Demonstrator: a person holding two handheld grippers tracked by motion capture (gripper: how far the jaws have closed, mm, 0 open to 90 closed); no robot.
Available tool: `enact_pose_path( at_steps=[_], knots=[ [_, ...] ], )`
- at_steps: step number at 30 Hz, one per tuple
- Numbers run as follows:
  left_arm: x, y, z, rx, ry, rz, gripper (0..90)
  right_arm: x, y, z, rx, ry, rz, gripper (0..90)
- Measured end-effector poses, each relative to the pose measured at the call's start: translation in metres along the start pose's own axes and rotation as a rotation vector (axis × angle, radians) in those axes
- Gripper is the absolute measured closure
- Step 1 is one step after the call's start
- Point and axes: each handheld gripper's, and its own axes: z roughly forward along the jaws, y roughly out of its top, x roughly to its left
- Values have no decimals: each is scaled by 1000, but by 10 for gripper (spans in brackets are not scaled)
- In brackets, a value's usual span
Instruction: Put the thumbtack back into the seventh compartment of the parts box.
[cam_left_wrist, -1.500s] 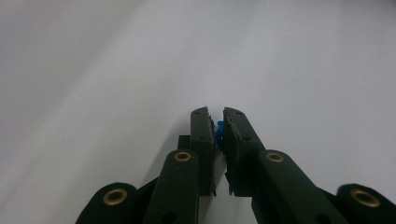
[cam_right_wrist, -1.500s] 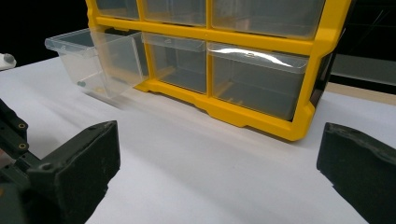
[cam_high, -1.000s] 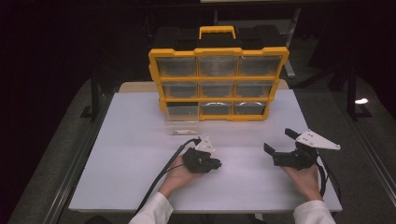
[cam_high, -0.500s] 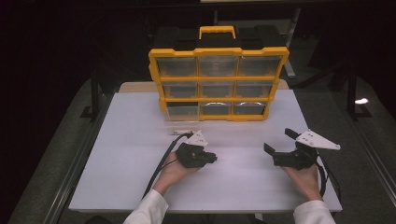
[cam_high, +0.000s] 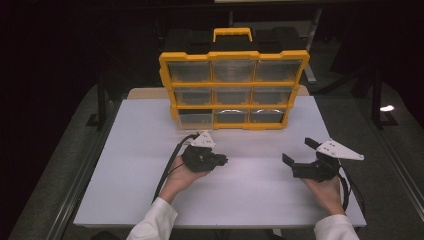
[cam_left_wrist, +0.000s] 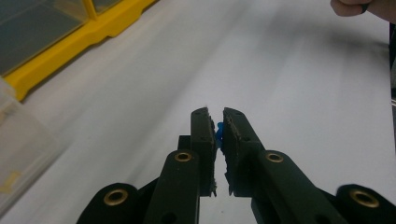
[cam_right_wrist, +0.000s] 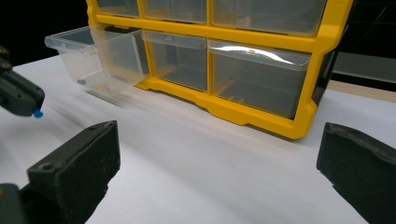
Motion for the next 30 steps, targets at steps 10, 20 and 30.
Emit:
enact_pose_path(
  at_steps=[10, 20, 30],
  knots=[
    [17, 3, -11, -7, 25, -21, 835, 0, 0, 1, 7, 1, 4, 0],
    [35, 14, -26, -21, 58, -34, 835, 0, -1, 1, 10, 1, 8, 0],
    [47, 25, -37, -41, 85, -44, 835, -1, -1, 1, 10, -1, 7, 0]
  ],
)
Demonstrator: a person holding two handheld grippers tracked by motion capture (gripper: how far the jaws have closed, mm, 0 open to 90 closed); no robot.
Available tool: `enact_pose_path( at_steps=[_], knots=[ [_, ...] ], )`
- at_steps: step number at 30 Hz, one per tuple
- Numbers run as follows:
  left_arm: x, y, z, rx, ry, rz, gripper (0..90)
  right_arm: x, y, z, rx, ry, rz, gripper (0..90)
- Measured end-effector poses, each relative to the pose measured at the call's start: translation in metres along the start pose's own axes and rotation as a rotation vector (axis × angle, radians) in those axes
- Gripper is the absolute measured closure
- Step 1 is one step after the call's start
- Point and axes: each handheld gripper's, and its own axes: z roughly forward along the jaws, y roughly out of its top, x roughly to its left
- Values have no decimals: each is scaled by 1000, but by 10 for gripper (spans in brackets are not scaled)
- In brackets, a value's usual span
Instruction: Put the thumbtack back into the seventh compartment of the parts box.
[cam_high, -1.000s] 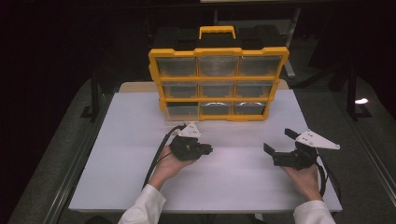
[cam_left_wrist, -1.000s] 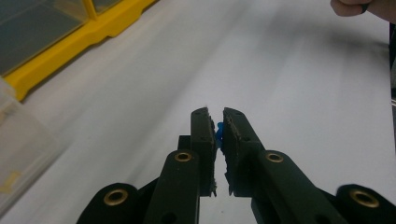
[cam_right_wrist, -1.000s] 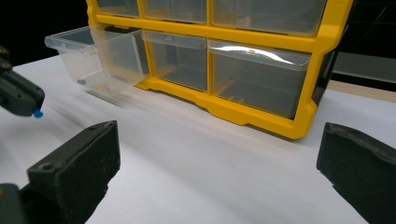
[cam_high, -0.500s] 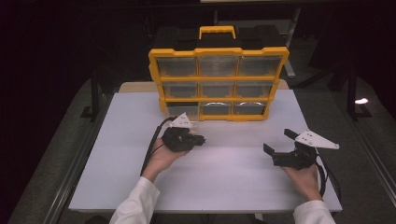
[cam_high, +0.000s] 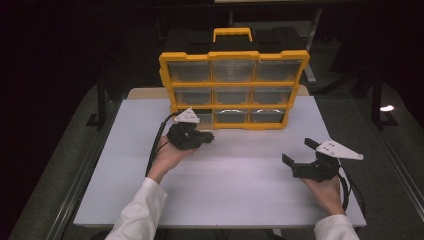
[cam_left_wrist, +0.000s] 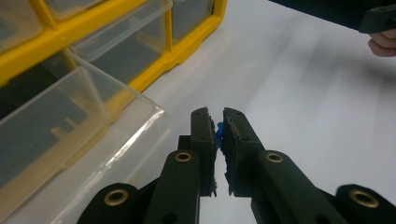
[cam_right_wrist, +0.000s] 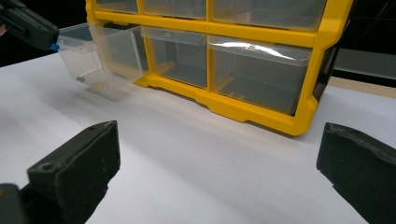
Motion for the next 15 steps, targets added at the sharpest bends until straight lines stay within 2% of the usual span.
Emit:
enact_pose_path(
  at_steps=[8, 15],
  knots=[
    [8, 7, -8, -20, 24, -4, 835, 0, 0, 0, -1, -1, 0, 0],
    [20, 10, -14, -30, 38, -37, 836, 0, 0, 0, 1, -1, 1, 0]
  ],
)
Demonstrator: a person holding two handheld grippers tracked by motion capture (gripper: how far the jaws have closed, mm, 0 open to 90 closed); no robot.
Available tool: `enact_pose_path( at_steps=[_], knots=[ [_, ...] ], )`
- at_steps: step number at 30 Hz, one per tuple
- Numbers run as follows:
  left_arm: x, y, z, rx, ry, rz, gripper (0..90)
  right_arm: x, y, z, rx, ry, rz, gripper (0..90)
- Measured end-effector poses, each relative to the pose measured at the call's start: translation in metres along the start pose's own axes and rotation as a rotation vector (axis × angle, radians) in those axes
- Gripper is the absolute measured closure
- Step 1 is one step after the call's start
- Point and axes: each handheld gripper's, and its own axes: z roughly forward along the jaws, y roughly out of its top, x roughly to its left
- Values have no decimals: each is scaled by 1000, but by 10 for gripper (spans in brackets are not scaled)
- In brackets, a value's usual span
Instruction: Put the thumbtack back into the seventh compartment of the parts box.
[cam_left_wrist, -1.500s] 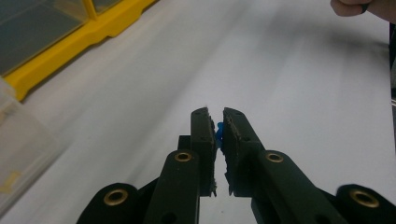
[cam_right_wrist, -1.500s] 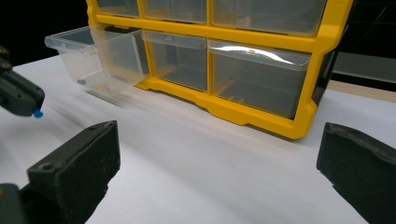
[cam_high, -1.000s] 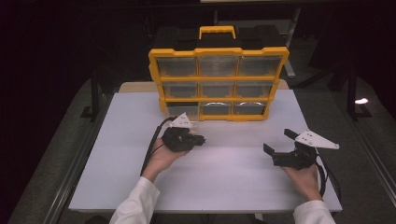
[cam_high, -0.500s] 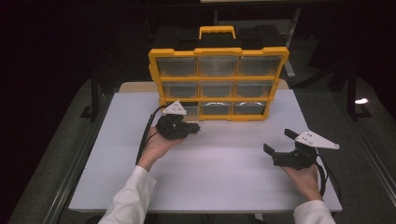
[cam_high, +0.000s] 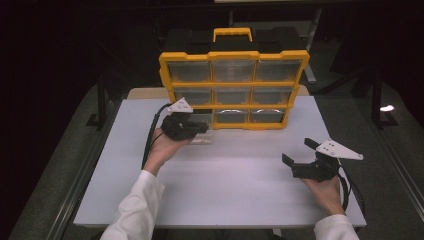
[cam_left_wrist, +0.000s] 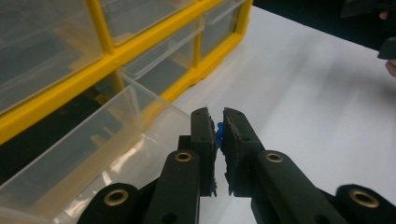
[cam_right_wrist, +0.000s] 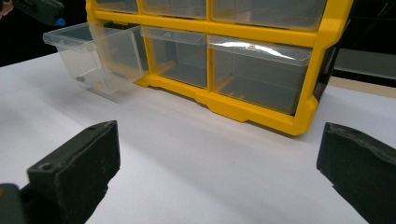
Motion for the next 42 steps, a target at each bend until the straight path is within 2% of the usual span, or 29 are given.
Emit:
enact_pose_path(
  at_steps=[7, 17, 31, 38, 40, 41, 42],
  knots=[
    [11, 2, -3, -2, 32, -21, 835, 0, 0, 0, 1, -1, -2, 0],
    [20, 1, -4, -17, 79, -39, 836, 0, 0, 0, 1, -1, -1, 0],
    [35, -6, 2, 3, 154, -83, 836, 0, 0, 0, 2, -1, -1, 0],
    [39, -9, 10, 35, 157, -84, 834, 0, -1, 1, 6, 1, -1, 0],
    [39, -10, 11, 31, 146, -85, 829, 0, -1, 1, 6, 2, -1, 0],
    [39, -10, 11, 21, 141, -91, 819, 0, -1, 1, 7, 2, -2, 0],
    [39, -10, 11, 13, 138, -102, 741, 0, -1, 1, 7, 1, -1, 0]
  ],
)
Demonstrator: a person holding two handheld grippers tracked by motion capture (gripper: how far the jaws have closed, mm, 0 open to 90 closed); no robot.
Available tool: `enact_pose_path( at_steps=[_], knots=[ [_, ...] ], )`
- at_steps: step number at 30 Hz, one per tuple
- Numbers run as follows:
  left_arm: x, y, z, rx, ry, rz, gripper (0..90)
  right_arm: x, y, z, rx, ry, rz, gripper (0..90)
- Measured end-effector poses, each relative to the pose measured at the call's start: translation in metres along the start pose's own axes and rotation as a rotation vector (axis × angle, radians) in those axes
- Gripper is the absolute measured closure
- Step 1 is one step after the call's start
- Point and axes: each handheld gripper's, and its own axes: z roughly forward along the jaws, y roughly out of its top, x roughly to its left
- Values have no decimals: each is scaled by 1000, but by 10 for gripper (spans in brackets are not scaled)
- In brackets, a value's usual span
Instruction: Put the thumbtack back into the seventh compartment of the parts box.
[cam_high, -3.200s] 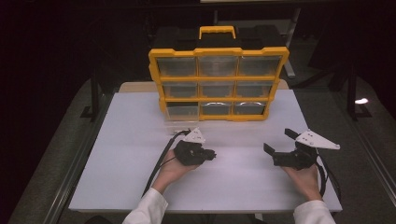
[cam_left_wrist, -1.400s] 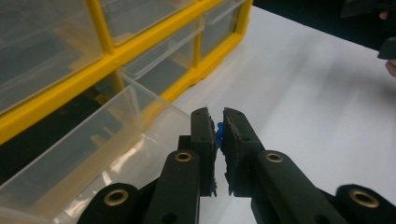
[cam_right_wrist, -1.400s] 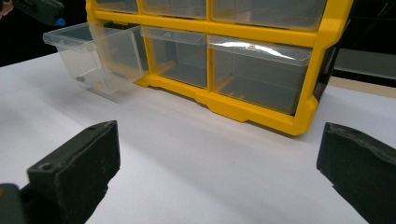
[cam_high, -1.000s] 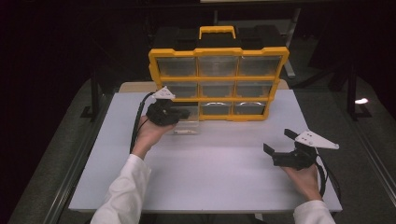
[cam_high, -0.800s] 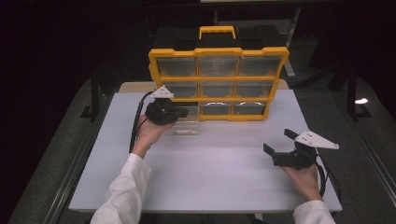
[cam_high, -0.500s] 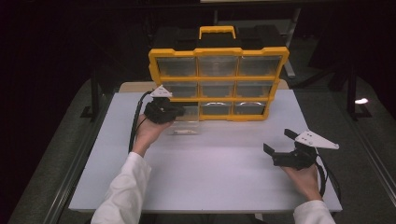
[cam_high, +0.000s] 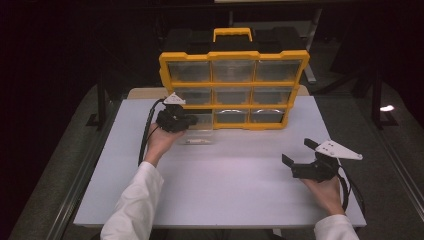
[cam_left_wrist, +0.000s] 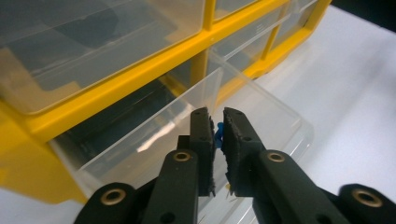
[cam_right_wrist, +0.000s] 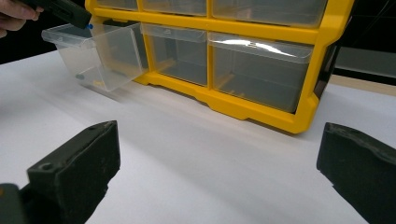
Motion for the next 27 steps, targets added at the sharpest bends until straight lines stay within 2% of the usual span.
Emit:
enact_pose_path(
  at_steps=[4, 8, 11, 13, 15, 18, 23, 27],
  knots=[
    [0, 1, -2, -21, 3, -33, 542, -1, 0, 0, -1, -2, 1, 0],
    [2, 0, -9, -74, -73, -81, 449, 0, 0, 0, 1, -3, 1, 0],
    [1, -1, -13, -105, -95, -80, 327, 0, 0, 0, 1, -3, 1, 0],
    [-1, -2, -15, -127, -95, -81, 237, 0, 0, 0, 1, -3, 1, 0],
    [-4, -3, -17, -128, -97, -82, 134, 0, 0, 0, 2, -3, 0, 0],
    [-10, -3, -19, -130, -104, -47, 38, 0, -1, 0, 2, -2, -1, 0],
    [-19, -9, -27, -160, -110, -15, 20, 0, -1, -1, 2, -4, 3, 0],
    [-22, -17, -33, -165, -107, -19, 0, 0, -1, -1, -1, -8, 2, 0]
  ],
)
